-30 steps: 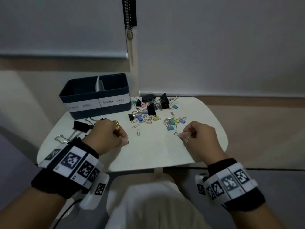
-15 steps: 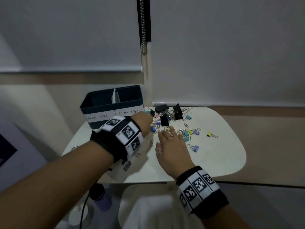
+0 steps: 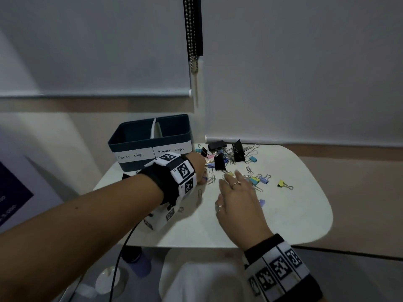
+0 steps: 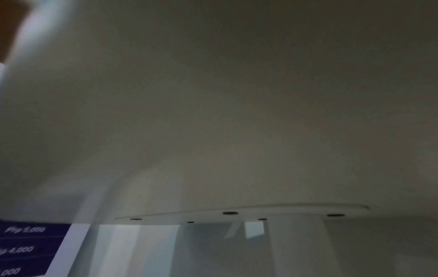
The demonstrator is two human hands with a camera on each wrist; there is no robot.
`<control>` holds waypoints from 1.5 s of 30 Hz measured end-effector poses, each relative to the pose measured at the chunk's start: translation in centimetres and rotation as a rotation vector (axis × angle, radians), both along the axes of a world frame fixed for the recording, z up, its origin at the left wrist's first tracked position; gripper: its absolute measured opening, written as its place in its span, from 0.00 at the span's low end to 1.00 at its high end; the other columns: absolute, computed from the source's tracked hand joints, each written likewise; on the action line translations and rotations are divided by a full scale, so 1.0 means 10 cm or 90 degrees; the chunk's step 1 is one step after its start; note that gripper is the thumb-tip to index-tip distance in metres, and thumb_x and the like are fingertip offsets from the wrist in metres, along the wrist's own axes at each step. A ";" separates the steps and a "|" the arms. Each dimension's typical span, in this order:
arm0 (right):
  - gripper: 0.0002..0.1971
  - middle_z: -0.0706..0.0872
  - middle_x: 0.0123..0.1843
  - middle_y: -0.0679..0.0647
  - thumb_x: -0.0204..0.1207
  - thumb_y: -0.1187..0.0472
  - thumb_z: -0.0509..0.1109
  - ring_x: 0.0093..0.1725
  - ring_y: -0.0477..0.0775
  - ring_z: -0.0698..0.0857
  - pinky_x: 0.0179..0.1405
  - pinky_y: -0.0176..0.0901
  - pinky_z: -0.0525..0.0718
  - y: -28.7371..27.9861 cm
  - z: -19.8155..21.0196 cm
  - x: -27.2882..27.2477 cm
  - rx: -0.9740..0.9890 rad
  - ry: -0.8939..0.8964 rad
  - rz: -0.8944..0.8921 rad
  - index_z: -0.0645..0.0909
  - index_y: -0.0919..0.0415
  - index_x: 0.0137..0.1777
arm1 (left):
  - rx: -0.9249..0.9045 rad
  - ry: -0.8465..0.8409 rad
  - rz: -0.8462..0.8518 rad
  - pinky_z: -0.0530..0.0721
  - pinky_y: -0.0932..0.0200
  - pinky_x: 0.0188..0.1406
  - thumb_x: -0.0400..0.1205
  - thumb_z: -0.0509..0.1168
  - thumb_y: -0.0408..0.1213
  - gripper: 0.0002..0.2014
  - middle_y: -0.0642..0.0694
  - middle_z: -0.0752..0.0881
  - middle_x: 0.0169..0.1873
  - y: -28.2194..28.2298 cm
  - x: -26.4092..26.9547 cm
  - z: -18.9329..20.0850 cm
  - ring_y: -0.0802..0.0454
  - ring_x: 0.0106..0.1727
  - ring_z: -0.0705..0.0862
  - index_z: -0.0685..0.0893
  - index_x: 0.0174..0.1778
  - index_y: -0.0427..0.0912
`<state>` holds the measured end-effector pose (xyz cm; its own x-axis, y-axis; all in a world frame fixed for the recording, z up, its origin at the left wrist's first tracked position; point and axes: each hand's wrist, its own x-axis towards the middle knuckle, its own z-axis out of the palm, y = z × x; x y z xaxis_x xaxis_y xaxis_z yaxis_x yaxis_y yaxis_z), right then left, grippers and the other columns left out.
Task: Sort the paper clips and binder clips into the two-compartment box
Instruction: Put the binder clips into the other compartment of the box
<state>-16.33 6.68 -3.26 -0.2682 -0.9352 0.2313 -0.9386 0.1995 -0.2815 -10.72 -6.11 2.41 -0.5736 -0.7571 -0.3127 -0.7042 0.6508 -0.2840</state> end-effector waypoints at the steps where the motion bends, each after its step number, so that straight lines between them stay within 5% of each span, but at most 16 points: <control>1: 0.22 0.85 0.64 0.65 0.68 0.64 0.62 0.70 0.67 0.79 0.69 0.64 0.76 -0.03 0.01 0.02 0.005 -0.015 0.029 0.83 0.70 0.62 | -0.001 0.002 0.006 0.73 0.62 0.40 0.83 0.61 0.41 0.19 0.49 0.69 0.26 -0.01 0.01 0.00 0.52 0.41 0.74 0.69 0.26 0.40; 4: 0.26 0.65 0.80 0.62 0.80 0.64 0.55 0.82 0.60 0.60 0.83 0.53 0.59 -0.10 0.04 0.05 0.082 -0.063 0.107 0.63 0.67 0.79 | -0.007 0.068 0.049 0.71 0.64 0.31 0.84 0.59 0.41 0.17 0.49 0.67 0.27 -0.09 0.10 0.11 0.53 0.34 0.73 0.72 0.31 0.36; 8: 0.24 0.63 0.80 0.59 0.82 0.60 0.51 0.82 0.57 0.58 0.81 0.51 0.61 -0.09 0.05 0.10 0.172 -0.052 0.095 0.61 0.65 0.78 | -0.004 0.079 0.074 0.77 0.58 0.59 0.84 0.59 0.45 0.19 0.43 0.82 0.47 -0.20 0.41 0.32 0.45 0.60 0.82 0.82 0.60 0.32; 10: 0.26 0.59 0.83 0.57 0.83 0.60 0.51 0.84 0.57 0.54 0.83 0.51 0.57 -0.06 0.08 0.12 0.197 -0.045 0.098 0.57 0.64 0.80 | -0.004 0.061 0.083 0.78 0.57 0.61 0.83 0.60 0.46 0.21 0.39 0.85 0.56 -0.23 0.57 0.32 0.43 0.63 0.81 0.82 0.61 0.31; 13: 0.28 0.51 0.85 0.55 0.84 0.58 0.50 0.85 0.55 0.48 0.85 0.49 0.51 0.01 0.16 0.13 0.242 -0.060 0.116 0.50 0.61 0.83 | 0.024 0.020 0.080 0.79 0.56 0.59 0.82 0.62 0.49 0.18 0.43 0.82 0.37 -0.26 0.71 0.22 0.42 0.61 0.82 0.84 0.43 0.35; 15: 0.27 0.53 0.84 0.55 0.85 0.57 0.50 0.84 0.54 0.51 0.83 0.45 0.53 0.08 0.24 0.13 0.274 -0.073 0.121 0.53 0.62 0.82 | 0.018 0.022 0.061 0.78 0.56 0.59 0.82 0.61 0.50 0.20 0.42 0.79 0.37 -0.30 0.77 0.17 0.43 0.56 0.82 0.78 0.33 0.38; 19: 0.18 0.71 0.72 0.58 0.84 0.57 0.54 0.72 0.55 0.71 0.65 0.41 0.70 0.15 0.38 0.10 0.288 -0.082 0.100 0.72 0.65 0.67 | 0.034 0.194 -0.007 0.78 0.56 0.63 0.83 0.61 0.39 0.13 0.42 0.83 0.60 -0.37 0.76 0.16 0.46 0.62 0.81 0.81 0.61 0.39; 21: 0.19 0.71 0.73 0.59 0.83 0.58 0.55 0.74 0.57 0.71 0.70 0.44 0.71 0.10 0.46 0.07 0.267 -0.055 0.086 0.72 0.65 0.70 | 0.062 0.231 -0.086 0.76 0.56 0.67 0.85 0.56 0.34 0.16 0.43 0.79 0.64 -0.32 0.71 0.16 0.48 0.65 0.78 0.78 0.68 0.43; 25: 0.19 0.74 0.72 0.60 0.83 0.59 0.53 0.72 0.58 0.73 0.71 0.45 0.72 -0.20 0.62 0.03 0.276 0.020 0.095 0.72 0.66 0.69 | 0.087 0.068 -0.141 0.74 0.49 0.69 0.87 0.49 0.43 0.18 0.43 0.77 0.66 -0.14 0.64 0.04 0.45 0.68 0.77 0.74 0.68 0.42; 29: 0.18 0.75 0.72 0.60 0.82 0.62 0.55 0.71 0.59 0.74 0.73 0.50 0.73 -0.60 0.57 0.03 0.351 0.069 0.145 0.72 0.65 0.69 | 0.063 -0.047 -0.104 0.47 0.35 0.79 0.87 0.43 0.51 0.24 0.47 0.77 0.70 -0.11 0.68 0.00 0.47 0.77 0.68 0.74 0.70 0.44; 31: 0.20 0.73 0.74 0.59 0.79 0.64 0.59 0.73 0.59 0.73 0.74 0.53 0.73 -0.75 0.50 0.04 0.387 0.099 0.168 0.71 0.63 0.72 | 0.037 -0.091 -0.087 0.41 0.31 0.79 0.87 0.40 0.53 0.26 0.46 0.77 0.70 -0.11 0.68 0.02 0.47 0.78 0.67 0.75 0.69 0.44; 35: 0.29 0.69 0.78 0.59 0.75 0.65 0.62 0.75 0.60 0.71 0.73 0.54 0.74 -0.88 0.38 0.01 0.438 0.184 0.191 0.61 0.62 0.77 | 0.037 -0.049 -0.041 0.57 0.39 0.79 0.87 0.42 0.51 0.25 0.43 0.78 0.67 -0.11 0.71 0.05 0.45 0.72 0.73 0.76 0.68 0.41; 38: 0.25 0.67 0.79 0.58 0.79 0.67 0.57 0.77 0.60 0.68 0.77 0.53 0.68 -0.82 0.41 -0.04 0.471 0.177 0.230 0.64 0.64 0.77 | 0.075 0.124 -0.054 0.74 0.44 0.69 0.87 0.46 0.48 0.20 0.42 0.78 0.63 -0.15 0.83 -0.03 0.43 0.63 0.77 0.78 0.61 0.41; 41: 0.25 0.68 0.78 0.57 0.77 0.72 0.56 0.77 0.59 0.68 0.77 0.53 0.68 -0.67 0.50 -0.09 0.478 0.146 0.281 0.68 0.64 0.75 | 0.087 0.244 -0.085 0.74 0.46 0.70 0.87 0.48 0.45 0.19 0.42 0.75 0.68 -0.12 0.95 -0.14 0.45 0.67 0.75 0.78 0.64 0.40; 45: 0.23 0.68 0.79 0.56 0.77 0.74 0.56 0.80 0.57 0.65 0.80 0.51 0.66 -0.74 0.56 -0.13 0.402 0.117 0.304 0.72 0.63 0.72 | 0.087 0.208 -0.084 0.71 0.48 0.73 0.85 0.52 0.37 0.16 0.42 0.74 0.69 -0.04 0.93 -0.19 0.45 0.72 0.72 0.77 0.66 0.38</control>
